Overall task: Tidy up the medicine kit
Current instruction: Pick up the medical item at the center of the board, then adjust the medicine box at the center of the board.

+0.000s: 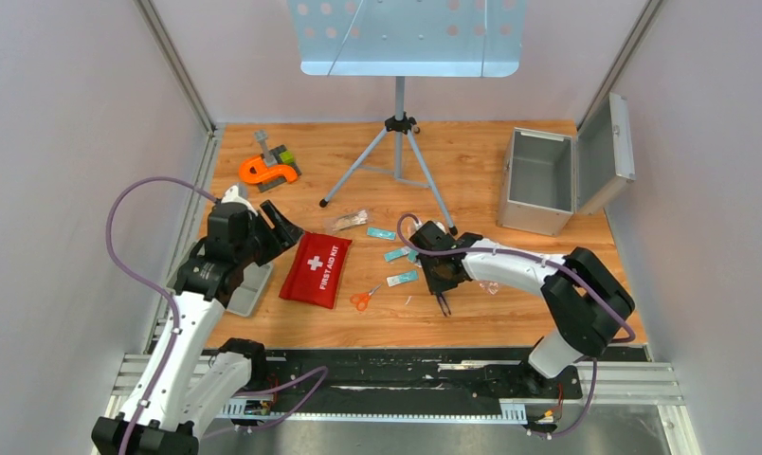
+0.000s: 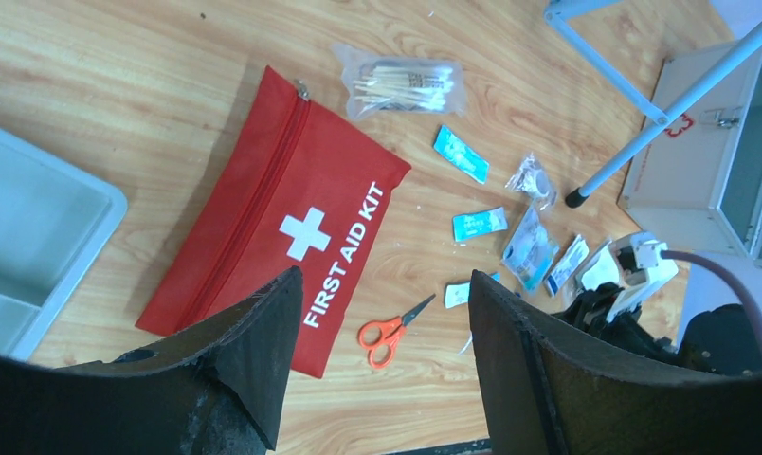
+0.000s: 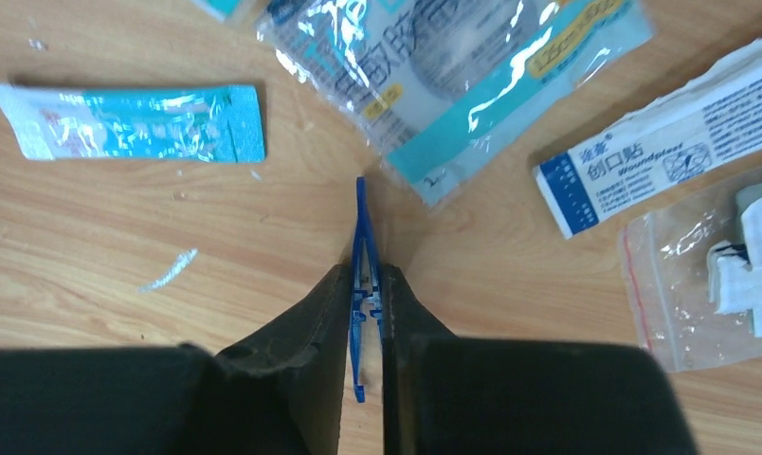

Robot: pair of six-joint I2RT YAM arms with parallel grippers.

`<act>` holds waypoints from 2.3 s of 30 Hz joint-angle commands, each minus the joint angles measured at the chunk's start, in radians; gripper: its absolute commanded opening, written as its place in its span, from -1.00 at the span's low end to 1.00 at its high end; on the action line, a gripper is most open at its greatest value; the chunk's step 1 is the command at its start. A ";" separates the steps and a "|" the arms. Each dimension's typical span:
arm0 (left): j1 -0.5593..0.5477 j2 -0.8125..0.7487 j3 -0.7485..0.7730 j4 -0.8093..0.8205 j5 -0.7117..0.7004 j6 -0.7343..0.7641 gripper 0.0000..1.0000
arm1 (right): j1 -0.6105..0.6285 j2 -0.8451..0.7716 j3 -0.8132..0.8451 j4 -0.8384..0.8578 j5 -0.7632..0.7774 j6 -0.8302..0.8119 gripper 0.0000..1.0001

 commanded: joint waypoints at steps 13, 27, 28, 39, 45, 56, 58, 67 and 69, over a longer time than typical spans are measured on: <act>0.004 0.048 0.093 0.119 -0.008 0.078 0.41 | -0.154 -0.295 0.187 -0.190 0.056 -0.066 -0.82; 0.003 0.116 0.106 0.132 0.055 0.099 0.44 | -0.763 -0.080 0.596 -0.051 0.075 -0.286 -0.78; 0.003 0.115 0.104 0.132 0.055 0.099 0.44 | -0.788 -0.039 0.612 -0.033 0.085 -0.289 -0.78; 0.003 0.060 0.093 0.098 0.051 0.100 0.45 | -0.895 0.297 0.738 0.082 0.087 -0.320 -0.80; 0.003 0.050 0.095 0.085 0.035 0.104 0.45 | -0.896 0.364 0.726 0.116 0.065 -0.333 -0.79; 0.003 0.067 0.097 0.091 0.031 0.107 0.47 | -0.858 0.204 0.436 0.134 0.031 -0.314 -0.77; 0.003 0.068 0.097 0.092 0.033 0.109 0.47 | -0.856 0.164 0.379 0.138 0.036 -0.310 -0.77; 0.003 0.055 0.088 0.089 0.039 0.106 0.47 | -0.856 0.010 0.227 0.131 0.069 -0.320 -0.75; 0.003 0.048 0.086 0.085 0.034 0.109 0.47 | -0.856 -0.002 0.228 0.129 0.071 -0.319 -0.75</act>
